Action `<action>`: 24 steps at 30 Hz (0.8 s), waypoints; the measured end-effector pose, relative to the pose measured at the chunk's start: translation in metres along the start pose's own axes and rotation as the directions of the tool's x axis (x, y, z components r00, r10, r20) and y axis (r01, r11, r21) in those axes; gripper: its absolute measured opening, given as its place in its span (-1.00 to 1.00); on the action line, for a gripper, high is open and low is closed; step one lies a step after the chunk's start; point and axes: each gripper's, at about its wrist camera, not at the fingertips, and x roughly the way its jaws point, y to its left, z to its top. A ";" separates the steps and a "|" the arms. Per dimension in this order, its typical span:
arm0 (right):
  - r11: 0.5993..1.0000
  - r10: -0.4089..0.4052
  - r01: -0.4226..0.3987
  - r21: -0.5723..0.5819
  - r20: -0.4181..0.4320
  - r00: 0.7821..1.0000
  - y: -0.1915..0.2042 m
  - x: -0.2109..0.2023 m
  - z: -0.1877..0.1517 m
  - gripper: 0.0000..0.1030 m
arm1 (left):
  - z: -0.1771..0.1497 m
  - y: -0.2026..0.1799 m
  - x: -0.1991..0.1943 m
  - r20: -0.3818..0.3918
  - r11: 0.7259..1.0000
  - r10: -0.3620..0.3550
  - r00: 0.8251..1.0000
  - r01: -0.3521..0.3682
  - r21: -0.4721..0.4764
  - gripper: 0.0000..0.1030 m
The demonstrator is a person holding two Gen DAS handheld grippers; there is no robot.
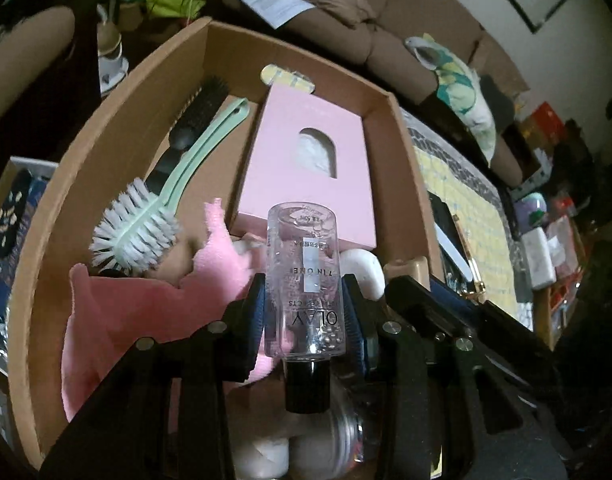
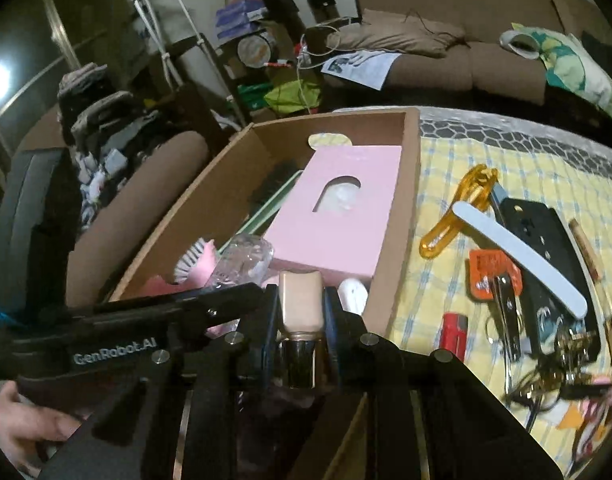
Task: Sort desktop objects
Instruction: 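Carry the OLAY bottle and foundation bottle into the cardboard box and release, then move both tools back over the table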
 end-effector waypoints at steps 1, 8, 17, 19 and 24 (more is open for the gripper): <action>1.000 0.006 -0.006 -0.007 -0.003 1.000 -0.002 0.004 -0.001 -0.57 | 0.000 0.003 0.002 -0.007 1.000 -0.006 1.000 0.006 -0.016 -0.35; 1.000 0.003 -0.003 0.004 0.017 1.000 -0.004 -0.004 0.002 -0.29 | 0.002 0.015 -0.017 0.020 0.997 -0.026 0.999 0.028 -0.074 -0.20; 0.998 -0.008 0.005 0.063 0.038 0.999 -0.018 -0.046 -0.004 -0.01 | 0.008 0.034 -0.033 0.058 0.992 -0.033 0.998 0.040 -0.123 -0.19; 0.997 -0.026 0.022 0.071 0.050 0.998 -0.025 -0.064 -0.005 0.13 | 0.006 0.028 -0.039 0.067 0.994 -0.032 0.997 0.039 -0.104 -0.16; 0.988 -0.102 0.088 0.126 0.104 0.989 -0.050 -0.112 -0.010 0.61 | -0.009 -0.010 -0.055 0.085 1.000 -0.014 0.996 0.013 0.014 0.44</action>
